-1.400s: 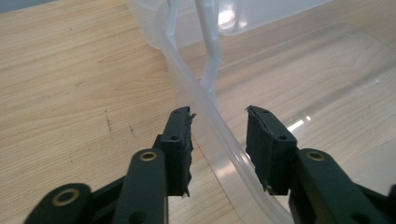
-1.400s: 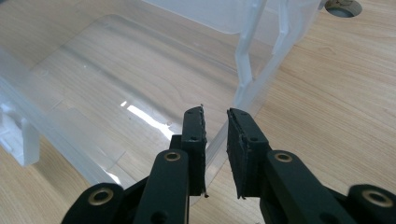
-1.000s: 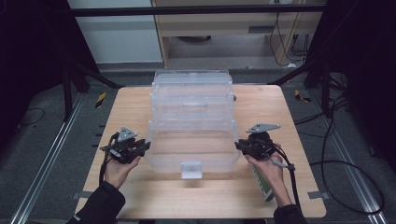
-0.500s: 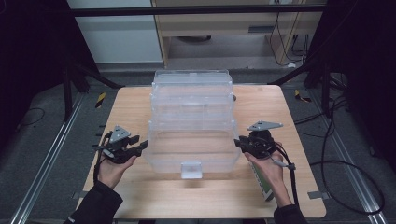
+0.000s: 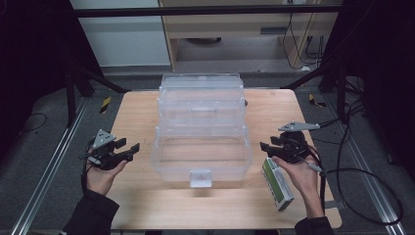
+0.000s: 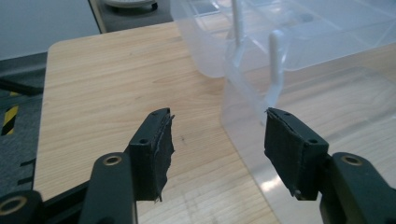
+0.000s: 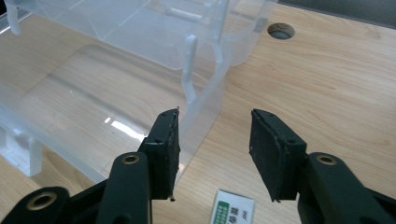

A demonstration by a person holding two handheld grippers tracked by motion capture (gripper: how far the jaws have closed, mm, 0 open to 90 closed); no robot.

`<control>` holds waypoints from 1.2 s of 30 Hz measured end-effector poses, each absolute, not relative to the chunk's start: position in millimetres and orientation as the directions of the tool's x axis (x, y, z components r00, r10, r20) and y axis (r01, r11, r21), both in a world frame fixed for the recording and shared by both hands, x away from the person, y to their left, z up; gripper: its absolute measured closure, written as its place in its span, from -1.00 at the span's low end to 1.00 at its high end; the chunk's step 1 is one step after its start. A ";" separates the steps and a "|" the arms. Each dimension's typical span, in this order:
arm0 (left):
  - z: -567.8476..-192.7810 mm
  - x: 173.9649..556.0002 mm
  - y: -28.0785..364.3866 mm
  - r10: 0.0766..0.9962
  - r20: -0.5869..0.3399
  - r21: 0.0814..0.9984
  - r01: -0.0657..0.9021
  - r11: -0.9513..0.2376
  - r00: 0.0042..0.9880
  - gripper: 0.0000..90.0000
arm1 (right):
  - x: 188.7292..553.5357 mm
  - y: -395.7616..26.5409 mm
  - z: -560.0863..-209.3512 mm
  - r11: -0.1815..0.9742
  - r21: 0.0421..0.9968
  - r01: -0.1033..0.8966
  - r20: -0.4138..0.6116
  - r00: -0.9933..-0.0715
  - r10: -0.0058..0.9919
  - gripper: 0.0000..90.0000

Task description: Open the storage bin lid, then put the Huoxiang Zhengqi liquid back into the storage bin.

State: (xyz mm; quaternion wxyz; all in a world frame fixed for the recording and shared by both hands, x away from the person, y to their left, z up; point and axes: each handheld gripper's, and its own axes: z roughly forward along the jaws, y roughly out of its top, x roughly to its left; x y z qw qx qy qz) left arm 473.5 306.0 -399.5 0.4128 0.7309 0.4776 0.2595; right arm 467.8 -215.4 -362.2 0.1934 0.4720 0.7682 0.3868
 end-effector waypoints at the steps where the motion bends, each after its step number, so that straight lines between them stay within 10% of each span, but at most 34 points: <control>1: -400.7 474.3 307.6 0.915 -0.018 0.849 0.489 -0.199 0.403 -0.11 | 467.3 -217.2 -360.4 0.256 0.774 0.579 0.067 -0.478 0.876 0.11; 36: -418.9 484.9 332.3 0.948 0.012 0.802 0.564 -0.199 0.319 -0.22 | 436.4 -223.2 -350.2 0.395 0.489 0.778 0.028 -0.466 0.884 -0.01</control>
